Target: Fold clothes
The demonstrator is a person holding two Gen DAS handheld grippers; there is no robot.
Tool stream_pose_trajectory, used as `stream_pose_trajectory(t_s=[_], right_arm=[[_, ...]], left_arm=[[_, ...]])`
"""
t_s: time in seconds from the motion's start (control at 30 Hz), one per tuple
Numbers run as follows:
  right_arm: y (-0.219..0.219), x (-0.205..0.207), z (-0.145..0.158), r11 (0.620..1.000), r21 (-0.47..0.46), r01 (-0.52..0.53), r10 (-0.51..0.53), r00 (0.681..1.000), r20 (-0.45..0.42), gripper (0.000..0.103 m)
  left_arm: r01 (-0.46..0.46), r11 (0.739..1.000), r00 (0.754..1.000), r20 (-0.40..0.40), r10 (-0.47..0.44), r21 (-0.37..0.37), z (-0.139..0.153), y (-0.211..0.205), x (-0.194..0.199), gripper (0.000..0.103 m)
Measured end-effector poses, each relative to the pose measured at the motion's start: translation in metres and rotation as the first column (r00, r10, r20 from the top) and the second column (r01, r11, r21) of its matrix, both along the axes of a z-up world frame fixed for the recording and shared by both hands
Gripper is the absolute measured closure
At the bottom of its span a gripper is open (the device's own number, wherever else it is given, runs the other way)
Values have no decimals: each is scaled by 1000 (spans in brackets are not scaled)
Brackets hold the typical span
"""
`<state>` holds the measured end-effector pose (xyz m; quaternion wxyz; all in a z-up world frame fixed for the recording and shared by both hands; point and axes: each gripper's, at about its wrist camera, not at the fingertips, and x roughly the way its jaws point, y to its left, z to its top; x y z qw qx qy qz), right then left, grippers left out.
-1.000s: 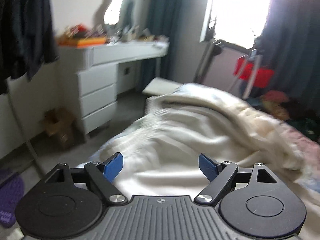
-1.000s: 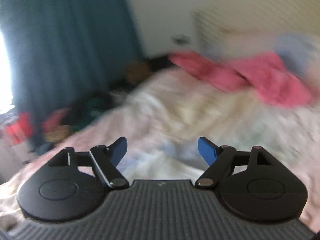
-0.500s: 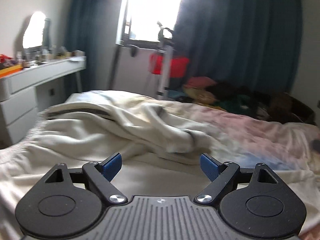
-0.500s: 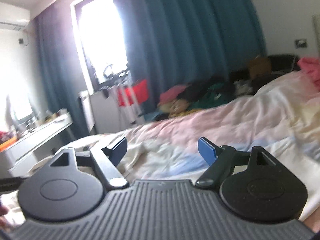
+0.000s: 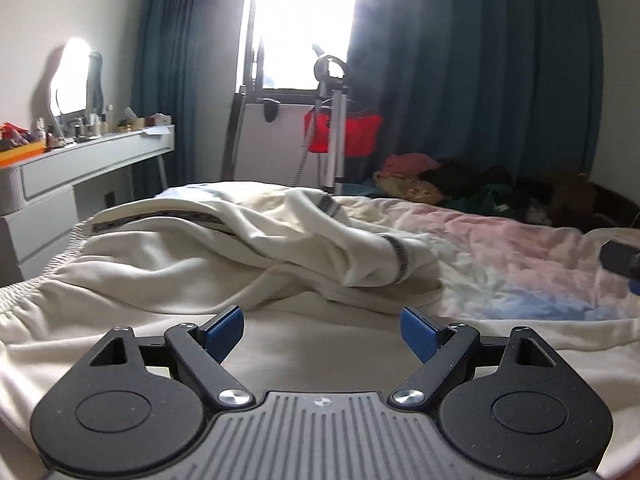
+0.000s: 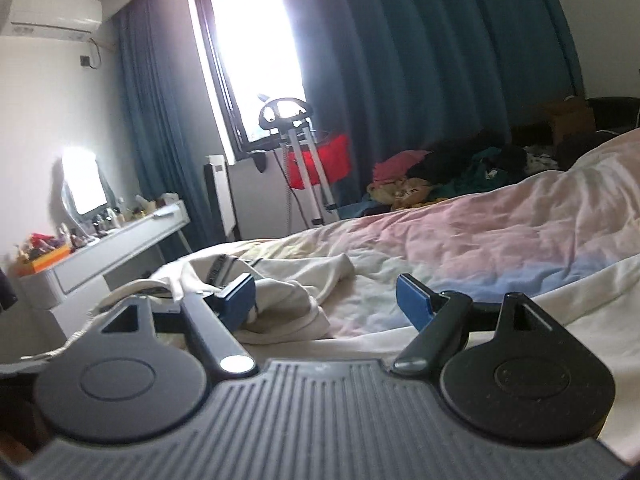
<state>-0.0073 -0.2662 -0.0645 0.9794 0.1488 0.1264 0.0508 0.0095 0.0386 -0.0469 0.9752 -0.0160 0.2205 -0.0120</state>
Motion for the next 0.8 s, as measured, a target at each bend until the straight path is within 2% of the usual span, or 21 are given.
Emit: stream_pose_trajectory(t_s=[0.13,0.3,0.37,0.5,0.6,0.7,0.8], right_arm=[[-2,29,-8,998,54,-17,21,998,-65,25],[-6,65,-19,992,123,-34,52,988,-144,40],[-7,79,-23,988,151,-39,65,982,-175,54],[-9,109,-31,977,207,-46,95,967,-235,57],[-8,172,-41,968,246,-45,109,962,-252,57],[-9,234,-55,959,282,-24,102,959,-266,57],[-7,281,-73,957,290,14,74,954,-291,57]], left_arm=[[4,1000,1000,-13,-4,-10,1,0,-1,16],[-20,999,1000,-17,19,-34,6,8,-3,16],[-39,998,999,-22,38,-56,7,16,-2,16],[-67,991,998,-26,64,-113,7,30,2,16],[-84,985,996,-38,79,-151,1,40,9,16],[-91,970,995,-57,80,-224,-12,51,19,16],[-103,960,993,-77,85,-262,-26,60,34,16]])
